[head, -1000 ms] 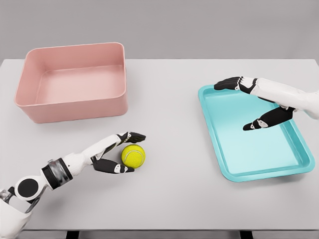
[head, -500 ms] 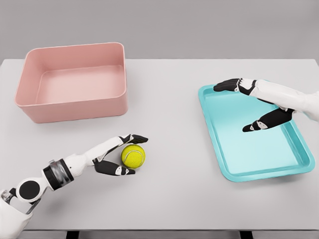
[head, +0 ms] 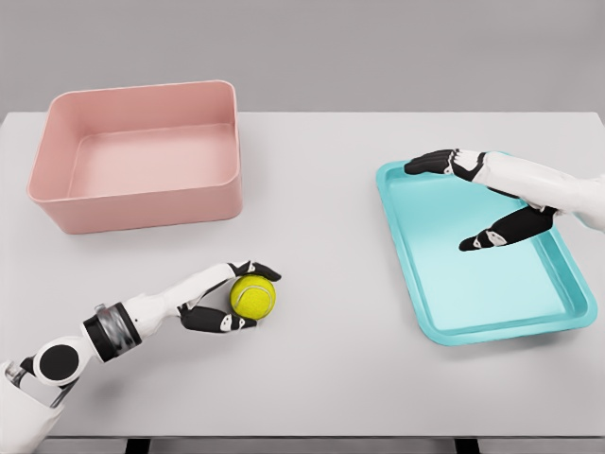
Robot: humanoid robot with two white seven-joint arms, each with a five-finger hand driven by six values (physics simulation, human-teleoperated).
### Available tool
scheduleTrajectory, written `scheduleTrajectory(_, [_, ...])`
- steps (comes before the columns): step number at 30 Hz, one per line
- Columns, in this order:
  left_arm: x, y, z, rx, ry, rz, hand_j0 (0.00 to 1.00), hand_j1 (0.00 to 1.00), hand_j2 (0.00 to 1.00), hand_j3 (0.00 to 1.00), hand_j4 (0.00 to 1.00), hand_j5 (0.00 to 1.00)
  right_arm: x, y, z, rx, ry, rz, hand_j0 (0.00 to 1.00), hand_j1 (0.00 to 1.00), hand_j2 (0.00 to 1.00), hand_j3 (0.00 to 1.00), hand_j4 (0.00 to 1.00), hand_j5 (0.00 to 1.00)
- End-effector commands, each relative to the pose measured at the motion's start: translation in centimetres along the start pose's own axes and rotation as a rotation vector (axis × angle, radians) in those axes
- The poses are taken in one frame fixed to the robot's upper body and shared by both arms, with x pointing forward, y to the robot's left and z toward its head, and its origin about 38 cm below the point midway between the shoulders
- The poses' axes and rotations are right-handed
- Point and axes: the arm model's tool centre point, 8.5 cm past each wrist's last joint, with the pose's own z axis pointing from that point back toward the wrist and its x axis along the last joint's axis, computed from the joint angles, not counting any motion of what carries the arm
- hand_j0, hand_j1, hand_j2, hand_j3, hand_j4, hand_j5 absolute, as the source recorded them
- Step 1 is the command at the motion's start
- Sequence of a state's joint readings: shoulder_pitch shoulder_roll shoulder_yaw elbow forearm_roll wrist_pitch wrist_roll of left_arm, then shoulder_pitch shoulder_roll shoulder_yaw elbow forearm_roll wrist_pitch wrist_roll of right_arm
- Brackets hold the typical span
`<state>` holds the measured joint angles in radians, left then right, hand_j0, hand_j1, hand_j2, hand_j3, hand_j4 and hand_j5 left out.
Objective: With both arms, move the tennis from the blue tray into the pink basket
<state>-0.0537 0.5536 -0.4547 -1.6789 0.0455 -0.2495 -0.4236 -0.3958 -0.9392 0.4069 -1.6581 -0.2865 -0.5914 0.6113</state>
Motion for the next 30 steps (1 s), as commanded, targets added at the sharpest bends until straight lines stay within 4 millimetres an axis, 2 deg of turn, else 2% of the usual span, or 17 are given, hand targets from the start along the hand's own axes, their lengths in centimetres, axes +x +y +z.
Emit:
scheduleTrajectory(1, [0.2,0.0,0.0,0.001,-0.017,-0.007,0.58,0.58,0.58,0.58,0.58,0.58,-0.1,-0.1,0.1,-0.005,0.000,-0.006,1.00,1.00,1.00,1.00,1.00,1.00])
scheduleTrajectory(5, [0.2,0.1,0.1,0.002,-0.019,-0.009,0.52,0.52,0.52,0.52,0.52,0.52,-0.1,-0.1,0.1,-0.005,0.004,-0.007,1.00,1.00,1.00,1.00,1.00,1.00])
scheduleTrajectory(8, [0.3,0.4,0.1,0.008,-0.020,-0.013,0.52,0.52,0.52,0.52,0.52,0.52,-0.1,-0.2,0.1,-0.006,0.005,-0.004,1.00,1.00,1.00,1.00,1.00,1.00])
scheduleTrajectory(11, [0.4,1.7,0.6,0.046,-0.023,-0.018,0.51,0.51,0.51,0.51,0.51,0.51,-0.2,-0.2,0.1,-0.008,0.010,-0.008,1.00,1.00,1.00,1.00,1.00,1.00])
scheduleTrajectory(13, [1.3,2.7,0.8,0.070,-0.044,-0.036,0.51,0.51,0.51,0.51,0.51,0.51,-0.2,-0.3,0.2,-0.008,0.011,-0.006,1.00,1.00,1.00,1.00,1.00,1.00])
scheduleTrajectory(16, [2.2,2.9,0.6,0.078,-0.071,-0.041,0.51,0.51,0.51,0.51,0.51,0.51,0.3,-0.4,0.0,-0.007,-0.005,0.005,1.00,1.00,1.00,1.00,1.00,1.00])
scheduleTrajectory(23, [4.2,4.4,0.8,0.109,-0.164,-0.057,0.51,0.51,0.51,0.51,0.51,0.51,2.6,-1.6,-0.3,-0.013,-0.053,0.055,1.00,1.00,1.00,1.00,1.00,1.00])
scheduleTrajectory(26, [4.9,5.1,1.0,0.125,-0.213,-0.086,0.50,0.50,0.50,0.50,0.50,0.50,2.8,-2.2,-0.3,-0.038,-0.056,0.063,1.00,1.00,1.00,1.00,1.00,1.00])
scheduleTrajectory(30, [5.7,6.2,0.9,0.142,-0.246,-0.110,0.49,0.49,0.49,0.49,0.49,0.49,2.2,-1.4,-0.1,-0.036,-0.040,0.033,1.00,1.00,1.00,1.00,1.00,1.00])
